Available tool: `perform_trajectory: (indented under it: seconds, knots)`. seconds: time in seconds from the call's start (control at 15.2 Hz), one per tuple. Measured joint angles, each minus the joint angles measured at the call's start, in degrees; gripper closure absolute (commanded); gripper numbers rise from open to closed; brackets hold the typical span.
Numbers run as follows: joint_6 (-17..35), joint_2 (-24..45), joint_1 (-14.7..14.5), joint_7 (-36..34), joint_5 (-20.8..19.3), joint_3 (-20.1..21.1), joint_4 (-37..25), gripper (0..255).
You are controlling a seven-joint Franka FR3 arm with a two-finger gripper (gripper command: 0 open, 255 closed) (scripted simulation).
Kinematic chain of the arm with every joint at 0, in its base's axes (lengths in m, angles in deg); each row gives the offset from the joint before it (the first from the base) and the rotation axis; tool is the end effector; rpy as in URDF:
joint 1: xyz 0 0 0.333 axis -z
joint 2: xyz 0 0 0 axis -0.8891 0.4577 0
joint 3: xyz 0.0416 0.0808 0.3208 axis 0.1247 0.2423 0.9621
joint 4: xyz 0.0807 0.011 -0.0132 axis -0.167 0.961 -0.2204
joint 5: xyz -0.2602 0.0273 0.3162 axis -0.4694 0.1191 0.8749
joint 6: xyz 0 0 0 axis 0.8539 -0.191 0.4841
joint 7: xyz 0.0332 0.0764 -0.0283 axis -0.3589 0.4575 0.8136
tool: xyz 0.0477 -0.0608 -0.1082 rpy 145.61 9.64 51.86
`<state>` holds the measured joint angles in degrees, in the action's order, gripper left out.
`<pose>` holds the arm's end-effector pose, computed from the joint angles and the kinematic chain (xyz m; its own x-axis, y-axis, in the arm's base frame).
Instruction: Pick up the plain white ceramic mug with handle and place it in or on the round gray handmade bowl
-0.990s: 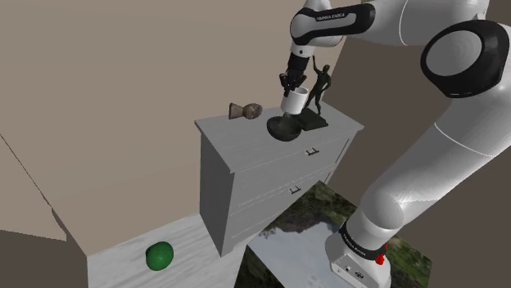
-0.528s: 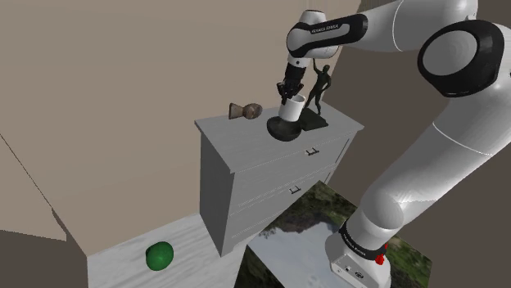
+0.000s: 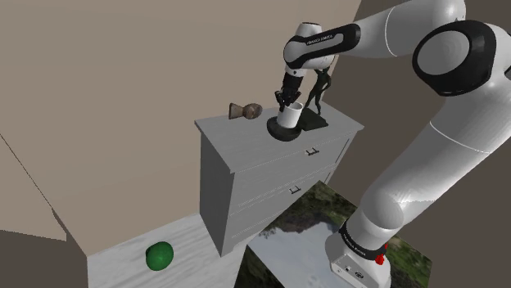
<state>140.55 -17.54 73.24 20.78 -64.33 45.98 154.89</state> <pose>0.5315 -0.1778 0.4270 0.9670 -0.2518 0.0395 -0.2519 -0.9677 -0.0018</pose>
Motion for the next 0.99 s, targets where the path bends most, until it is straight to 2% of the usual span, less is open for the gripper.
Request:
perform_trajectory:
  seconds: [0.26, 0.33, 0.73, 0.99]
  knots:
    - [0.16, 0.03, 0.01, 0.03, 0.01, -0.01, 0.11, 255]
    - [0.17, 0.03, 0.01, 0.03, 0.01, -0.01, 0.12, 0]
    - [0.19, 0.02, 0.01, 0.03, 0.01, -0.01, 0.1, 0]
    - [-5.08, -1.69, 0.15, 0.17, -0.27, -0.14, -3.55, 0]
